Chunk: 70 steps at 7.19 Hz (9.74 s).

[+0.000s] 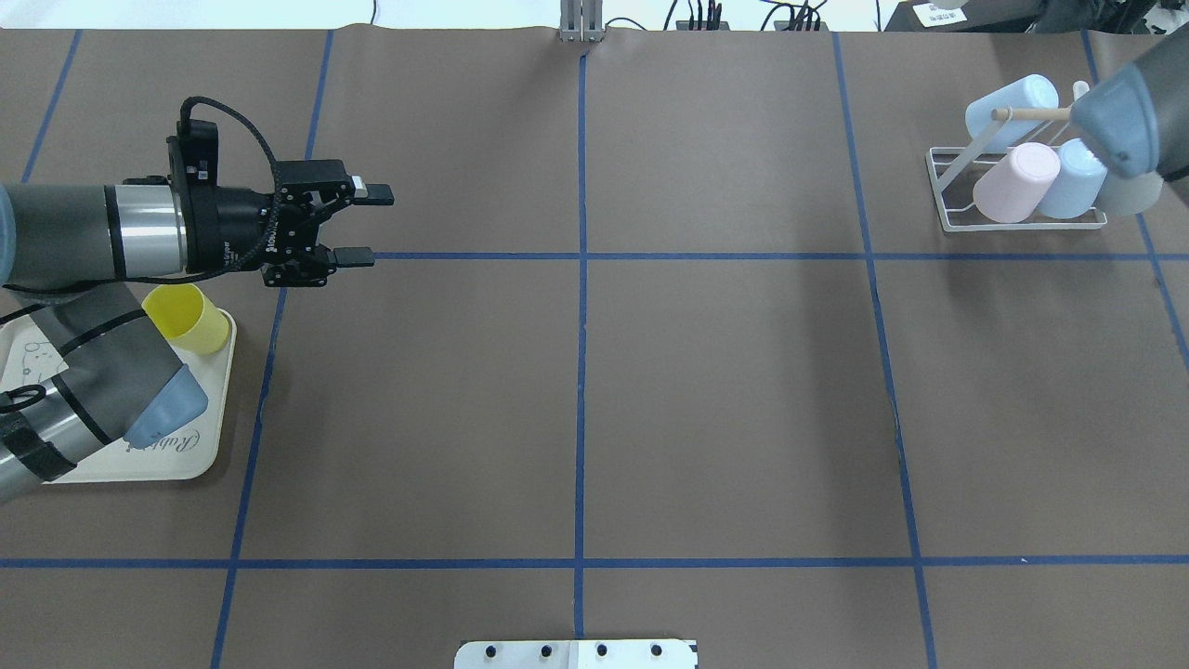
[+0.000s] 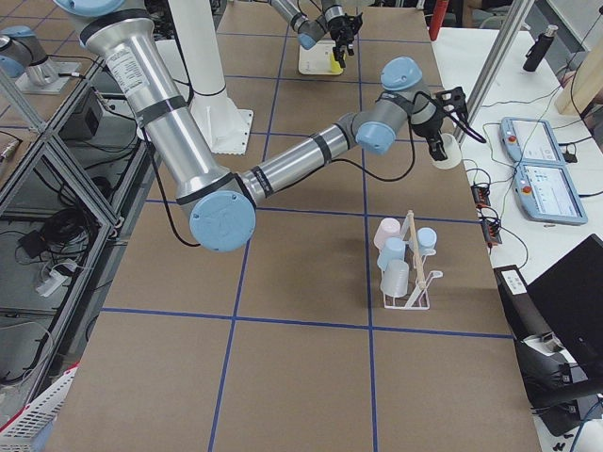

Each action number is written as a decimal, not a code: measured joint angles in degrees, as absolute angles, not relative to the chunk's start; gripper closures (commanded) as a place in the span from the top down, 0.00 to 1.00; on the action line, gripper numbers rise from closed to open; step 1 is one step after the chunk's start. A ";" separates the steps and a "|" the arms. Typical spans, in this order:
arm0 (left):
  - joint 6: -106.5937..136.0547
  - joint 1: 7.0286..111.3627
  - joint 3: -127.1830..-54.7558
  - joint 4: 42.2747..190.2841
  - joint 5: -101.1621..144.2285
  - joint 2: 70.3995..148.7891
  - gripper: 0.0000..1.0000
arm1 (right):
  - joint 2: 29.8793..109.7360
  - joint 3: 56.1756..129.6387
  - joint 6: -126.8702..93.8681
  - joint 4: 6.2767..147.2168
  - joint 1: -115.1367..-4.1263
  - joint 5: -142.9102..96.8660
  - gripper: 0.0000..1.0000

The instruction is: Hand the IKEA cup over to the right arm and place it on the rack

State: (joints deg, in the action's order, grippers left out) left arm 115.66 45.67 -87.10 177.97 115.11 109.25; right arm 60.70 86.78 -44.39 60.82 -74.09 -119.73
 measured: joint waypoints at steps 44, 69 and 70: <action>50.87 59.06 -89.20 132.71 134.06 94.13 1.00 | 63.12 71.14 -19.33 62.96 -79.99 -140.88 0.98; 133.18 47.50 -98.45 178.40 121.51 111.94 0.00 | 55.82 93.02 -113.68 10.22 -46.47 -118.53 0.98; 139.24 47.17 -96.81 185.25 119.48 112.27 0.00 | 55.54 93.15 -116.98 4.17 -43.06 -113.68 0.98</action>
